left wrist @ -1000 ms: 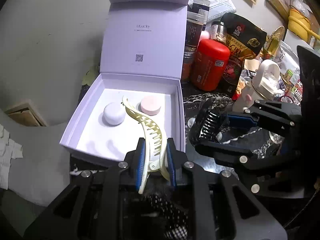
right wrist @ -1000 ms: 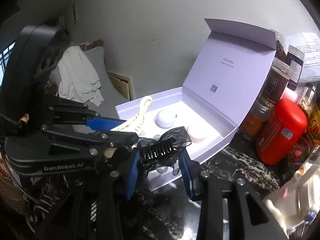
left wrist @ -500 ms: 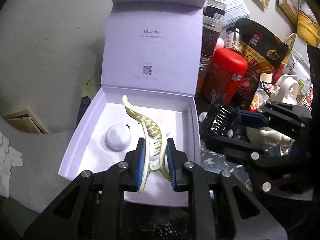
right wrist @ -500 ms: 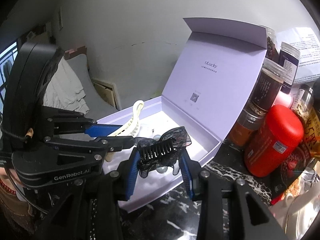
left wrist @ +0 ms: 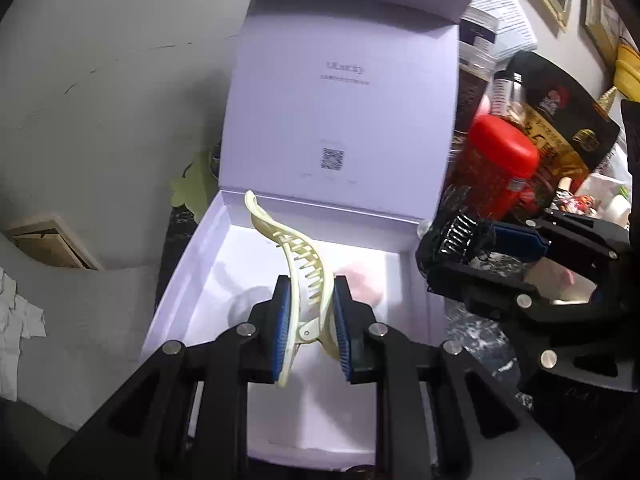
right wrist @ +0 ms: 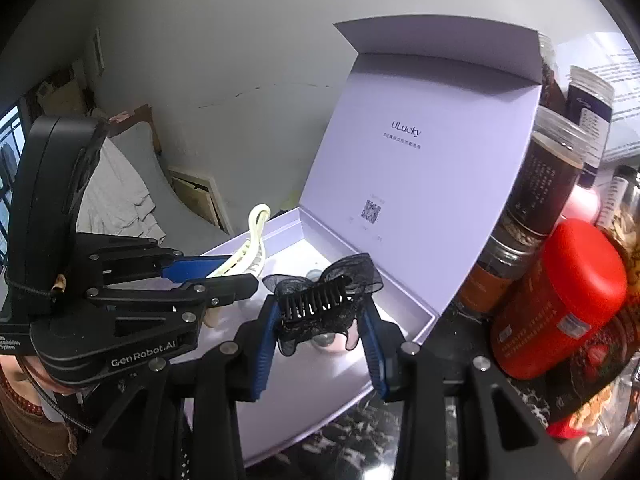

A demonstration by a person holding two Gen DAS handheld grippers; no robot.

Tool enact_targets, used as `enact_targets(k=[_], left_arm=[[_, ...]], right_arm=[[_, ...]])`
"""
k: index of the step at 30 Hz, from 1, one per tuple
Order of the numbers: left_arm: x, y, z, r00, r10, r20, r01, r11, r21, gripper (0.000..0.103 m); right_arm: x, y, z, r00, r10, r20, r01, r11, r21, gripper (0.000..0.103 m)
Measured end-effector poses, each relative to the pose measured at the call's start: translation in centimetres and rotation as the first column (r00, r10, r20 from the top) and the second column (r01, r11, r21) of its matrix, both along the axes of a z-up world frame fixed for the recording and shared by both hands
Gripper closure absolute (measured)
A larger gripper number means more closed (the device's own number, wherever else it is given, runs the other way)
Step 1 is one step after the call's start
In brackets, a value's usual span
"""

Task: Organize objects
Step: 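Carry both held claw clips over the open white box and lower them, then open the right gripper to drop the black clip while the left releases the cream clip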

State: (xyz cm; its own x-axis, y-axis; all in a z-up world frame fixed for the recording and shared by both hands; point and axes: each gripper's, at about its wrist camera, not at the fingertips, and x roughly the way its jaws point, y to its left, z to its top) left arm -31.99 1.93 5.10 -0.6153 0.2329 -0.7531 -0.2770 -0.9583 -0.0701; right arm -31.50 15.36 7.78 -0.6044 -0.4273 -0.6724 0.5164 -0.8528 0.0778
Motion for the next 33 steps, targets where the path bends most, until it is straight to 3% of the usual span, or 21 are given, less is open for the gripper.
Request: enact_targets(k=[7, 14, 24, 33], left_arm=[[-2.3, -1.2, -0.7, 0.999, 0.036, -0.001, -0.036, 0.999, -0.008, 0.084], [-4.1, -1.7, -1.4, 1.0, 0.016, 0.0, -0.016, 1.0, 0.025, 0.084], [-6.5, -1.5, -4.7, 0.997, -0.02, 0.075, 0.016, 0.999, 0.047, 0.084], [-7.1, -2.1, -5.5, 0.996, -0.016, 0.088, 0.01, 0.998, 0.067, 0.084]], right_arm=[[-3.5, -0.6, -1.1, 0.999, -0.005, 0.039, 0.005, 1.0, -0.002, 0.063], [-5.7, -0.3, -2.9, 0.994, -0.011, 0.105, 0.017, 0.998, -0.059, 0.063], [-6.3, -1.0, -5.5, 0.99, 0.005, 0.14, 0.006, 0.997, -0.079, 0.063], [-6.9, -1.3, -7.7, 0.981, -0.008, 0.192, 0.025, 0.996, -0.084, 0.061]])
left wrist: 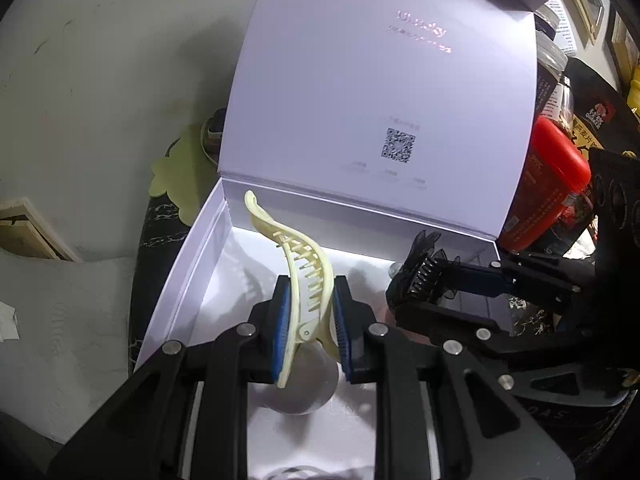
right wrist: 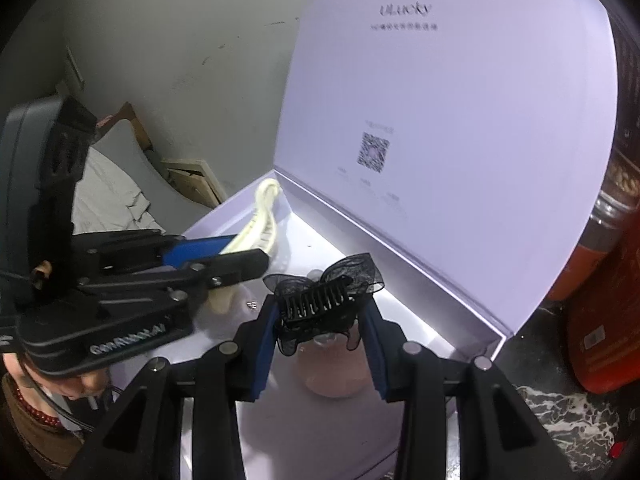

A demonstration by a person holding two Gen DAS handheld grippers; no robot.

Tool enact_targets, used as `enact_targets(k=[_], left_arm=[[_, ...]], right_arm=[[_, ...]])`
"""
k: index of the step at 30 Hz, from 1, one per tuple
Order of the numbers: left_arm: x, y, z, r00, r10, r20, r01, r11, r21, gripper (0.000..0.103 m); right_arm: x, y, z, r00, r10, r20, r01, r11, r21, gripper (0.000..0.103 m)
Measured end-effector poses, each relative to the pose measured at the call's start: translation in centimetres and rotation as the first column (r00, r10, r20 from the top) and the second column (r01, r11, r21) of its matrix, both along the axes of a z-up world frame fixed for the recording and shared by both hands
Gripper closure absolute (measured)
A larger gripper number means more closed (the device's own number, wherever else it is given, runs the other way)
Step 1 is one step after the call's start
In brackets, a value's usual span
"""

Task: Organize objects
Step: 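Open the right gripper to drop the black clip while the left releases the cream clip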

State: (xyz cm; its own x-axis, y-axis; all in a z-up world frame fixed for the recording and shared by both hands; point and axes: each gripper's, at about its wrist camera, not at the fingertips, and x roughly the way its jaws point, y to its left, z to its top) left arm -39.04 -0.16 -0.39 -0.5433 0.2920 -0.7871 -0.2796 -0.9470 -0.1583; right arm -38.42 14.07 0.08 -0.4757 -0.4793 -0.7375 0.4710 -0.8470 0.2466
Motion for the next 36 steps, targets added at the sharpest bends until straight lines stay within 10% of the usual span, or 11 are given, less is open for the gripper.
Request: enact_targets(k=[12, 23, 36], left_arm=[[-0.9, -0.7, -1.0, 0.999, 0.023, 0.037, -0.024, 0.999, 0.033, 0.084], [-1.3, -1.4, -1.0, 0.998, 0.052, 0.029, -0.054, 0.997, 0.059, 0.083], [-0.6, -0.8, 0.2, 0.997, 0.073, -0.014, -0.072, 0.997, 0.024, 0.057]], right_arm=[[-0.3, -0.1, -0.9, 1.0, -0.015, -0.004, 0.015, 0.999, -0.041, 0.06], [0.5, -0.1, -0.6, 1.0, 0.019, -0.008, -0.019, 0.999, -0.035, 0.036], [0.4, 0.9, 0.1, 0.998, -0.049, -0.042, 0.052, 0.996, 0.067, 0.036]])
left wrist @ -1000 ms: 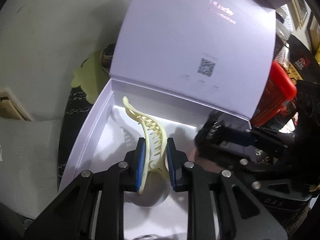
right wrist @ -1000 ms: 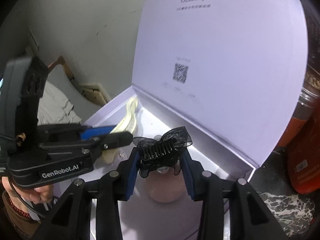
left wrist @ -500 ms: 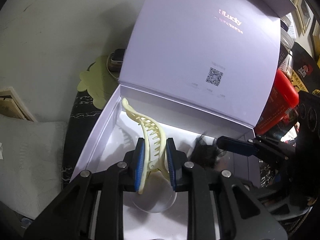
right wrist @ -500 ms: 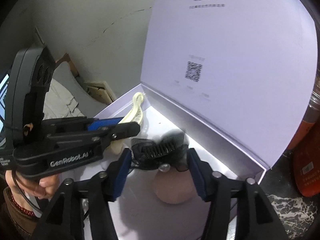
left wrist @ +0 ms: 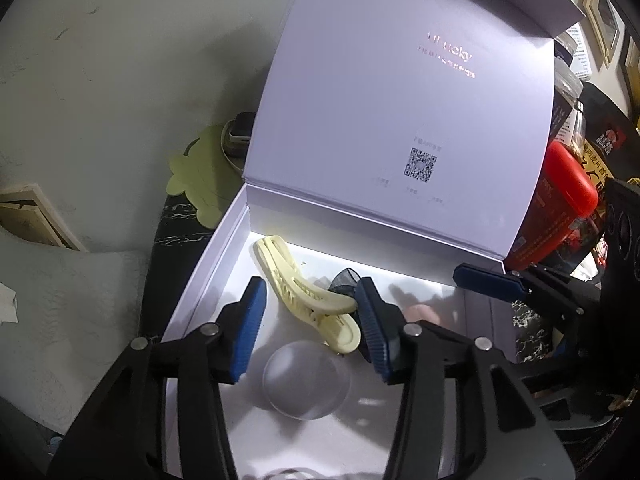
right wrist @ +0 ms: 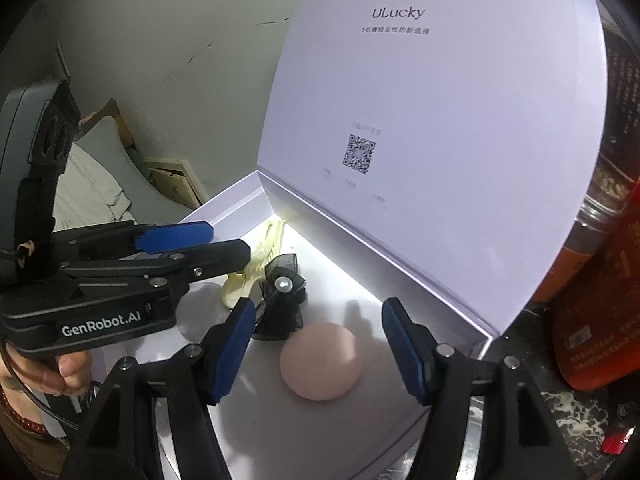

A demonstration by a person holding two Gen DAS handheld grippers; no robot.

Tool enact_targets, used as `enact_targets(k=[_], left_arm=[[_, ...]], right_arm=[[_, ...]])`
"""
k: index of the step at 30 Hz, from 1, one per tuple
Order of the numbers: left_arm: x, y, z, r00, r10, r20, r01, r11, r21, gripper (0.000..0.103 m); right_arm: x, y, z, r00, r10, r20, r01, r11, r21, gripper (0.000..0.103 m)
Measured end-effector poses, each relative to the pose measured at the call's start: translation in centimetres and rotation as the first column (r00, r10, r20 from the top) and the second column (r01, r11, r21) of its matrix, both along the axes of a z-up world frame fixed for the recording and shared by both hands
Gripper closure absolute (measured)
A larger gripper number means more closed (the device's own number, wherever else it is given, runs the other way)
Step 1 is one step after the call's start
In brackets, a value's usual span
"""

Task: Organize objects
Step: 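Open the right gripper to drop the black clip while the left releases the cream clip, then lift both grippers up and away from the box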

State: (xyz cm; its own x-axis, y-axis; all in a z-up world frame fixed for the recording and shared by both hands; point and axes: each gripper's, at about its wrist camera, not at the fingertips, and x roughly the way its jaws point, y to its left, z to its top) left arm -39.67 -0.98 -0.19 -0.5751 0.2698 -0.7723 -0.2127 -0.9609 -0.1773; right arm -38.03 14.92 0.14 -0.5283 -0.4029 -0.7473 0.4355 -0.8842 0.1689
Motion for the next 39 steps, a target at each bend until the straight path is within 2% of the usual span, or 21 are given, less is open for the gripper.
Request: enact_targets(k=[6, 17, 21, 26, 33, 39], left_arm=[[1.1, 1.2, 0.9, 0.999, 0.032, -0.026, -0.033, 0.999, -0.012, 0.052], [3.8, -0.9, 2.3, 0.997, 0.057, -0.052, -0.058, 0.998, -0.019, 0.049], [6.5, -0.9, 4.9, 0.995, 0.064, -0.073, -0.065, 0.998, -0.021, 0.049], [9.3, -0.8, 7.5, 0.99, 0.085, -0.111, -0.092, 0.994, -0.055, 0.043], [12.8, -0.9, 9.7, 0.986, 0.086, -0.14, -0.093, 0.995, -0.045, 0.041], [15.4, -0.4, 11.2, 0.982, 0.08, -0.17, -0.093, 0.993, -0.068, 0.039]], right_arm=[[1.0, 0.6, 1.1, 0.999, -0.037, -0.013, 0.037, 0.998, 0.051, 0.036], [4.1, 1.2, 4.5, 0.996, -0.038, -0.081, 0.045, 0.996, 0.083, 0.032], [5.3, 1.3, 6.0, 0.995, -0.039, -0.095, 0.046, 0.996, 0.081, 0.032], [7.3, 1.3, 7.9, 0.992, -0.044, -0.12, 0.054, 0.996, 0.077, 0.031], [10.8, 1.8, 10.4, 0.986, -0.044, -0.162, 0.058, 0.995, 0.081, 0.029], [13.1, 2.1, 11.7, 0.981, -0.052, -0.185, 0.068, 0.995, 0.079, 0.029]])
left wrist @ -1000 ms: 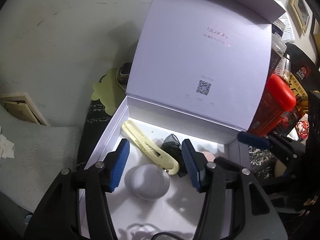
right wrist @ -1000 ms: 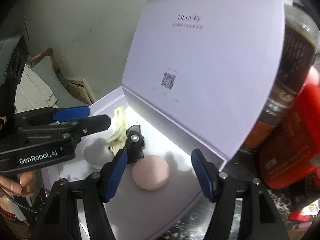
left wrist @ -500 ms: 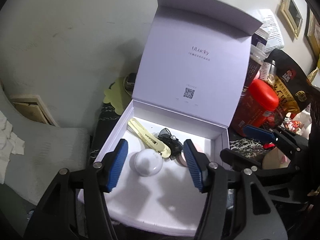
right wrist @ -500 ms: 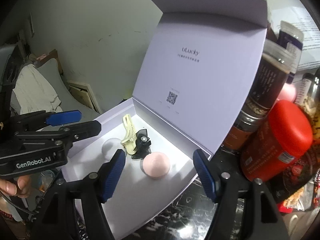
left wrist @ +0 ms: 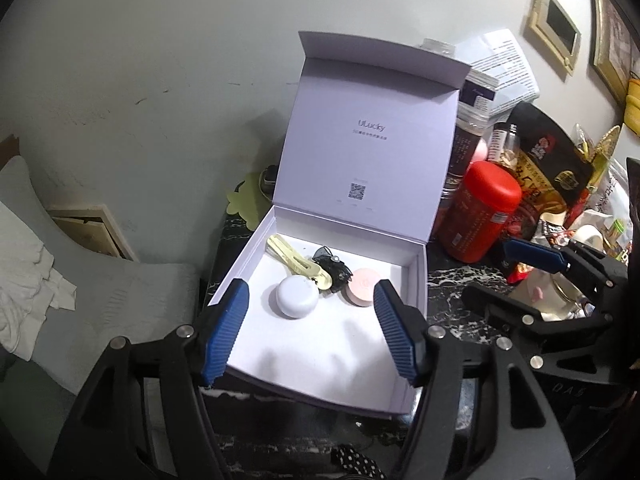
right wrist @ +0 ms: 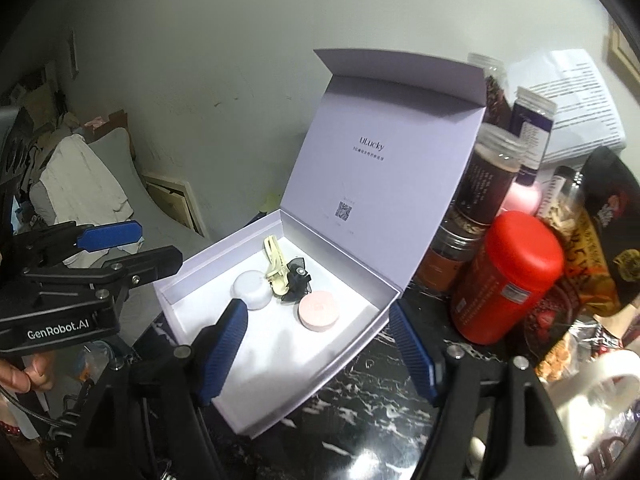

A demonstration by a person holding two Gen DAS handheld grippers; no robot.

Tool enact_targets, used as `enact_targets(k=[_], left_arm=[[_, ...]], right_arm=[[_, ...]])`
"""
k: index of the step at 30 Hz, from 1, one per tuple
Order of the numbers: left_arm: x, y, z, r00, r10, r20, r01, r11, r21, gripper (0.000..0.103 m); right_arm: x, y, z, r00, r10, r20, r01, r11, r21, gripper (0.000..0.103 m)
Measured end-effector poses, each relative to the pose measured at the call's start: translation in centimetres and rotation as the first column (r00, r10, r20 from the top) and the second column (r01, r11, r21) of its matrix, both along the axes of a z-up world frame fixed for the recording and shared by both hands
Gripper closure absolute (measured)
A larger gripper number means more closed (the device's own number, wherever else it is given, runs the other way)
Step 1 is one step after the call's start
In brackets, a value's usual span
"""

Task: Organize objects
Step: 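Lift both grippers up and away from the box, then move both grippers toward the brown hair band and black banana clip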

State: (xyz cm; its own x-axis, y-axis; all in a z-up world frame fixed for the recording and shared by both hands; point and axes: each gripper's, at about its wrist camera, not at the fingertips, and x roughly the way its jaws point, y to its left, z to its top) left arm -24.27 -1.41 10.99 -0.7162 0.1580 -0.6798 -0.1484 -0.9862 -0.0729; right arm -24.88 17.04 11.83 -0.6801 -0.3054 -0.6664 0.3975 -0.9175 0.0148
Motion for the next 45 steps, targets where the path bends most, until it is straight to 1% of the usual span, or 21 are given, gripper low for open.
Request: enact_targets(k=[3, 5, 7, 10, 13, 19, 24, 32, 36, 42, 45], left_arm=[[1.3, 0.1, 0.6, 1.0, -0.003, -0.006, 0.003, 1.0, 0.008, 0.036], [2.3, 0.4, 0.9, 1.0, -0.003, -0.014, 0.003, 1.0, -0.001, 0.035], [3.0, 0.6, 1.1, 1.0, 0.0, -0.008, 0.0, 1.0, -0.002, 0.03], [4.5, 0.8, 1.3, 1.0, 0.01, -0.005, -0.01, 1.0, 0.001, 0.026], [5.9, 1.2, 1.3, 1.0, 0.018, -0.007, -0.018, 0.999, -0.029, 0.023], [8.7, 1.7, 1.3, 1.0, 0.016, -0.009, -0.017, 0.998, -0.056, 0.021], [10.8, 2.0, 1.5, 1.0, 0.02, -0.015, -0.021, 0.998, -0.062, 0.018], [14.0, 2.3, 1.0, 1.0, 0.011, -0.018, -0.013, 0.997, -0.077, 0.018], [14.9, 2.5, 0.8, 1.0, 0.011, -0.019, -0.012, 0.995, -0.095, 0.018], [16.1, 2.1, 0.3, 0.999, 0.032, -0.02, -0.034, 0.995, -0.099, 0.018], [16.5, 2.1, -0.1, 1.0, 0.005, -0.02, -0.007, 0.996, -0.089, 0.018]], right_arm=[[1.2, 0.2, 0.5, 1.0, 0.0, -0.011, 0.0, 1.0, 0.001, 0.029], [2.1, 0.4, 0.9, 1.0, -0.001, -0.018, 0.001, 1.0, 0.001, 0.029], [3.0, 0.7, 1.2, 1.0, -0.003, -0.021, 0.003, 1.0, -0.001, 0.028], [4.2, 1.3, 1.3, 1.0, -0.008, -0.022, 0.008, 1.0, -0.017, 0.026], [5.5, 1.8, 1.1, 1.0, -0.021, -0.015, 0.02, 1.0, -0.022, 0.026], [8.0, 2.5, 1.0, 0.999, -0.03, -0.016, 0.03, 0.999, -0.03, 0.025], [10.4, 2.9, 1.1, 0.999, -0.026, -0.029, 0.025, 0.999, -0.032, 0.025], [13.2, 3.4, 0.9, 0.999, -0.021, -0.025, 0.02, 0.999, -0.038, 0.025], [14.2, 3.4, 0.5, 1.0, -0.009, -0.025, 0.008, 0.999, -0.034, 0.025], [15.4, 3.3, -0.4, 1.0, 0.009, -0.009, -0.009, 0.999, -0.042, 0.025], [15.8, 3.3, -0.7, 1.0, 0.022, 0.006, -0.022, 0.998, -0.057, 0.025]])
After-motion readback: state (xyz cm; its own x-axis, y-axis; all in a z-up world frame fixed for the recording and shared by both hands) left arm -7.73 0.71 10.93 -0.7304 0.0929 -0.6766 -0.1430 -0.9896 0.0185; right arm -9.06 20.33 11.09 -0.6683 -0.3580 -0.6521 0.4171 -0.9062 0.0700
